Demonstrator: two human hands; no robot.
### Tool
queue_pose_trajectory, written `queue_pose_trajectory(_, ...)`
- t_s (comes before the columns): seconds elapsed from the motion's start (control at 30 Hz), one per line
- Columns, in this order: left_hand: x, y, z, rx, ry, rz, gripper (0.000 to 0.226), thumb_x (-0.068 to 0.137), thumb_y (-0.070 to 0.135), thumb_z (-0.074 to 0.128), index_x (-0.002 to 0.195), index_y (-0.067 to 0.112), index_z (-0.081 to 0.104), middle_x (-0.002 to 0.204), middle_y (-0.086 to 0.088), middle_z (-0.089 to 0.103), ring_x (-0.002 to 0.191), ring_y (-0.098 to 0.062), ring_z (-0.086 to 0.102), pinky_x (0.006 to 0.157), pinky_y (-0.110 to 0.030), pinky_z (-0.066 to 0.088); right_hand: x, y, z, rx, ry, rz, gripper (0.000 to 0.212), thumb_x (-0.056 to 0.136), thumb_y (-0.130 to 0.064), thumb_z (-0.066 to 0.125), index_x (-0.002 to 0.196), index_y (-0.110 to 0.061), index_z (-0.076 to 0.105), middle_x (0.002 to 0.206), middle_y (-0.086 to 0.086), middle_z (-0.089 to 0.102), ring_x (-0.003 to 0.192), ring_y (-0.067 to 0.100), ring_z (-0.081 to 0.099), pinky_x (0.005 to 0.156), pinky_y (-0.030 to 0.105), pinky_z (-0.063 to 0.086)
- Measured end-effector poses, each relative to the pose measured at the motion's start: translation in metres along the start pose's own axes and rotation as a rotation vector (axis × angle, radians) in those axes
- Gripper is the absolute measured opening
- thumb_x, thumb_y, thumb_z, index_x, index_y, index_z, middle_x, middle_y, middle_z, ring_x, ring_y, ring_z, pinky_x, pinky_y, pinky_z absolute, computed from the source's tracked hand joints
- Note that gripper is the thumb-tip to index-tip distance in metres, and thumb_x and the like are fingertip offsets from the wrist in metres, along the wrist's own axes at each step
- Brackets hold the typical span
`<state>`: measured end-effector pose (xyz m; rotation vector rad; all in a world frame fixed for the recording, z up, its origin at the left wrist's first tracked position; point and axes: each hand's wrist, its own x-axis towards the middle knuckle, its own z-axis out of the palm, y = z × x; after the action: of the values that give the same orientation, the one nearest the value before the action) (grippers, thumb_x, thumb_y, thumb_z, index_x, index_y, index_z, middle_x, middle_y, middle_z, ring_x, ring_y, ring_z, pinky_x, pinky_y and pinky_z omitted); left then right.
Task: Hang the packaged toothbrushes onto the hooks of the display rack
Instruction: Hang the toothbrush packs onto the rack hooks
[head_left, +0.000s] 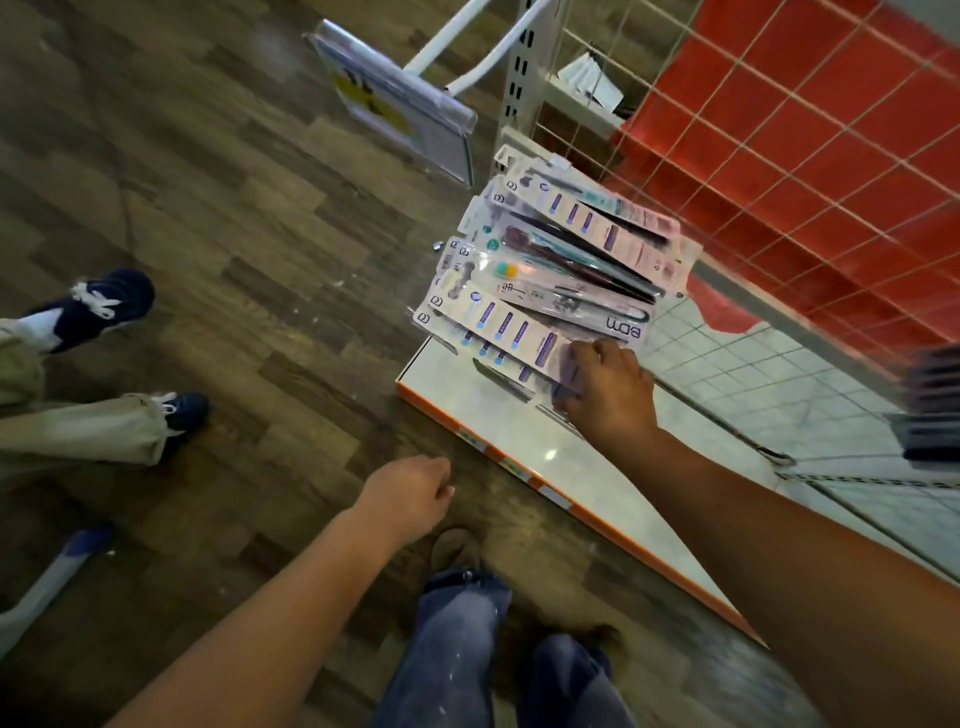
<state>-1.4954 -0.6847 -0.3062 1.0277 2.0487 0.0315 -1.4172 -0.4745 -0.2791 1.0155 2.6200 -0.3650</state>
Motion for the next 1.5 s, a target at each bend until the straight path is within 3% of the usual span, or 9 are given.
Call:
queue_pose_trajectory(0.47, 0.003, 0.035, -0.043, -0.485, 0.204, 0.003, 0.022, 0.095, 0.027, 0.049, 0.113, 0.018, 0.057, 0.099, 0.001, 0.061, 0.087, -0.013, 0.055, 0.075, -0.024, 0.043, -0.018, 0.002, -0.020, 0.220, 0.005, 0.055, 0.051, 0.085, -0.019, 0.060, 0.133, -0.019, 0.043, 0.134, 0.008, 0.044, 0.124, 0.027, 0.036, 0.099, 0.042, 0.029)
queue_pose_trajectory(0.6, 0.011, 0.046, -0.055, -0.824, 0.230, -0.014, 0.022, 0.092, 0.031, 0.056, 0.113, 0.024, 0.054, 0.095, 0.002, 0.058, 0.090, -0.017, 0.058, 0.074, -0.026, 0.044, -0.023, -0.008, -0.031, 0.670, -0.053, 0.089, 0.039, 0.083, -0.004, 0.055, 0.116, -0.025, 0.056, 0.113, 0.009, 0.051, 0.106, 0.028, 0.050, 0.091, 0.048, 0.045)
queue_pose_trajectory(0.73, 0.016, 0.057, -0.067, -1.265, 0.212, -0.083, 0.043, 0.086, 0.031, 0.063, 0.125, 0.025, 0.046, 0.110, -0.005, 0.058, 0.109, -0.023, 0.056, 0.084, -0.036, 0.048, -0.027, -0.027, -0.049, 0.982, -0.244, 0.111, 0.039, 0.081, 0.011, 0.044, 0.099, -0.021, 0.059, 0.088, 0.004, 0.054, 0.085, 0.021, 0.051, 0.066, 0.030, 0.044)
queue_pose_trajectory(0.87, 0.016, 0.060, -0.073, -1.528, 0.183, -0.060, 0.043, 0.087, 0.017, 0.062, 0.127, 0.016, 0.047, 0.095, -0.001, 0.063, 0.088, -0.017, 0.062, 0.077, -0.035, 0.049, -0.027, -0.036, -0.055, 1.193, -0.475, 0.172, 0.039, 0.078, 0.017, 0.034, 0.089, -0.010, 0.060, 0.082, 0.008, 0.058, 0.083, 0.026, 0.056, 0.061, 0.026, 0.047)
queue_pose_trajectory(1.0, 0.015, 0.055, -0.070, -1.702, 0.186, -0.013, 0.020, 0.083, 0.001, 0.061, 0.102, 0.006, 0.059, 0.082, -0.009, 0.066, 0.069, -0.025, 0.061, 0.055, -0.032, 0.049, -0.025, -0.040, -0.048, 1.115, -0.568, 0.144, 0.037, 0.066, 0.012, 0.040, 0.095, -0.002, 0.058, 0.082, 0.015, 0.061, 0.081, 0.030, 0.058, 0.066, 0.030, 0.048)
queue_pose_trajectory(1.1, 0.016, 0.053, -0.071, -1.789, 0.203, -0.047, 0.027, 0.082, 0.000, 0.060, 0.109, 0.003, 0.059, 0.091, -0.012, 0.068, 0.076, -0.025, 0.065, 0.066, -0.037, 0.054, -0.018, -0.041, -0.046, 1.007, -0.567, 0.127, 0.039, 0.076, 0.015, 0.039, 0.096, -0.010, 0.061, 0.090, 0.011, 0.063, 0.086, 0.025, 0.060, 0.075, 0.034, 0.050)
queue_pose_trajectory(1.23, 0.017, 0.045, -0.074, -1.888, 0.301, -0.151, 0.026, 0.083, -0.002, 0.060, 0.108, 0.007, 0.059, 0.103, -0.012, 0.067, 0.093, -0.026, 0.064, 0.086, -0.041, 0.052, -0.003, -0.042, -0.041, 0.851, -0.302, 0.104, 0.029, 0.083, 0.009, 0.049, 0.094, -0.012, 0.066, 0.100, 0.005, 0.064, 0.095, 0.021, 0.060, 0.084, 0.033, 0.050)
queue_pose_trajectory(1.37, 0.018, 0.031, -0.071, -1.869, 0.393, -0.237, 0.019, 0.082, -0.002, 0.062, 0.092, 0.014, 0.058, 0.090, -0.005, 0.067, 0.081, -0.021, 0.065, 0.069, -0.031, 0.057, 0.024, -0.034, -0.039, 0.445, 0.051, 0.004, 0.032, 0.083, -0.004, 0.060, 0.113, -0.014, 0.063, 0.116, 0.005, 0.057, 0.105, 0.020, 0.052, 0.090, 0.032, 0.044)
queue_pose_trajectory(1.5, 0.018, 0.024, -0.062, -1.784, 0.402, -0.264, 0.027, 0.081, -0.003, 0.063, 0.106, 0.007, 0.059, 0.095, -0.006, 0.068, 0.090, -0.025, 0.065, 0.082, -0.037, 0.054, 0.052, -0.030, -0.044, 0.170, 0.070, -0.068, 0.052, 0.081, -0.013, 0.066, 0.130, -0.011, 0.049, 0.135, 0.010, 0.043, 0.124, 0.029, 0.040, 0.104, 0.038, 0.035)
